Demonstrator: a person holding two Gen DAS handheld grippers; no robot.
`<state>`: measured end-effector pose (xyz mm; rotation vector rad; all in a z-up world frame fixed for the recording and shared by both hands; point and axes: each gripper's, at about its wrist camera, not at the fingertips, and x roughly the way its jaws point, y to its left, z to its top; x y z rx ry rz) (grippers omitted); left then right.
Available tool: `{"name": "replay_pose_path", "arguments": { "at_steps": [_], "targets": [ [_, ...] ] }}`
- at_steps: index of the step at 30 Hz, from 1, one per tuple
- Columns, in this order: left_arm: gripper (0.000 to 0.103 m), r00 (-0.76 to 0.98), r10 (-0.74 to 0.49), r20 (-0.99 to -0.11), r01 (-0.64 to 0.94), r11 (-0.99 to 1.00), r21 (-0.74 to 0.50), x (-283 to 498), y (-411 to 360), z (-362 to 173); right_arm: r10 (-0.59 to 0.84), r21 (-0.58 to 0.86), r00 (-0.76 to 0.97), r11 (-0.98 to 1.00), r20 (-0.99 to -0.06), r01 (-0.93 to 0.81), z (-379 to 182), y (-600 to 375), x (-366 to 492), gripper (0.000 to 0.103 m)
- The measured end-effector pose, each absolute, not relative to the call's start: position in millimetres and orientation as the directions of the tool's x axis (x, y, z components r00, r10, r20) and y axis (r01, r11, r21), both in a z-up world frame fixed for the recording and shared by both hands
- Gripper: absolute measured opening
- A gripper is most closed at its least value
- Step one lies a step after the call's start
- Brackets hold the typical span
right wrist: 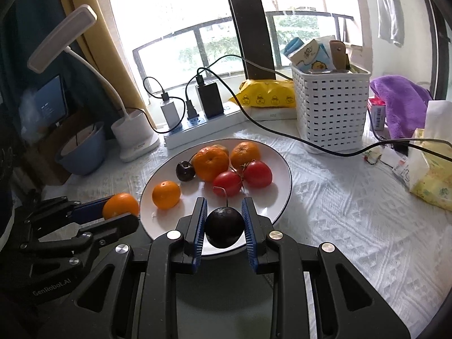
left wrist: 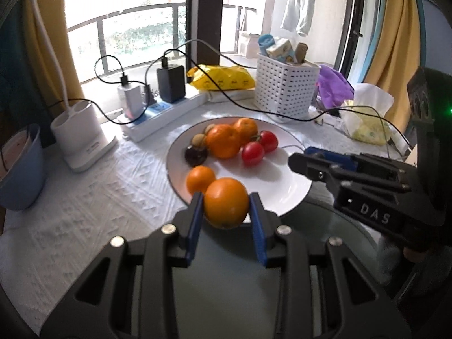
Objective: Organize fruits
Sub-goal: 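Release the orange onto the plate with the left tool while the right tool releases the plum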
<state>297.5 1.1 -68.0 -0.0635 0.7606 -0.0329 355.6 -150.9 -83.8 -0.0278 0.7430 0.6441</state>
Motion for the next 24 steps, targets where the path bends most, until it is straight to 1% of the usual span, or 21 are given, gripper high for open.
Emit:
{"name": "replay_pose_path", "arguments": {
  "at_steps": [17, 22, 23, 24],
  "targets": [
    [0.034, 0.686, -0.029, -0.727, -0.027, 0.997, -0.066, 321, 3, -86, 0.542, 0.23, 0.544, 0.812, -0.641, -0.537, -90, -157, 367, 0.028],
    [0.037, 0.686, -0.036, -0.727, -0.034, 0.996, -0.081, 320, 3, -84, 0.543, 0.222, 0.545, 0.808, -0.638, -0.545, -88, -155, 363, 0.032],
    [0.038, 0.688, -0.04, -0.724, -0.034, 0.996, -0.087, 318, 3, -82, 0.541, 0.219, 0.548, 0.81, -0.637, -0.545, -87, -155, 362, 0.033],
    [0.043, 0.691, -0.045, -0.721, -0.031, 0.995, -0.092, 317, 3, -81, 0.542, 0.218, 0.551, 0.81, -0.635, -0.545, -86, -155, 361, 0.033]
  ]
}}
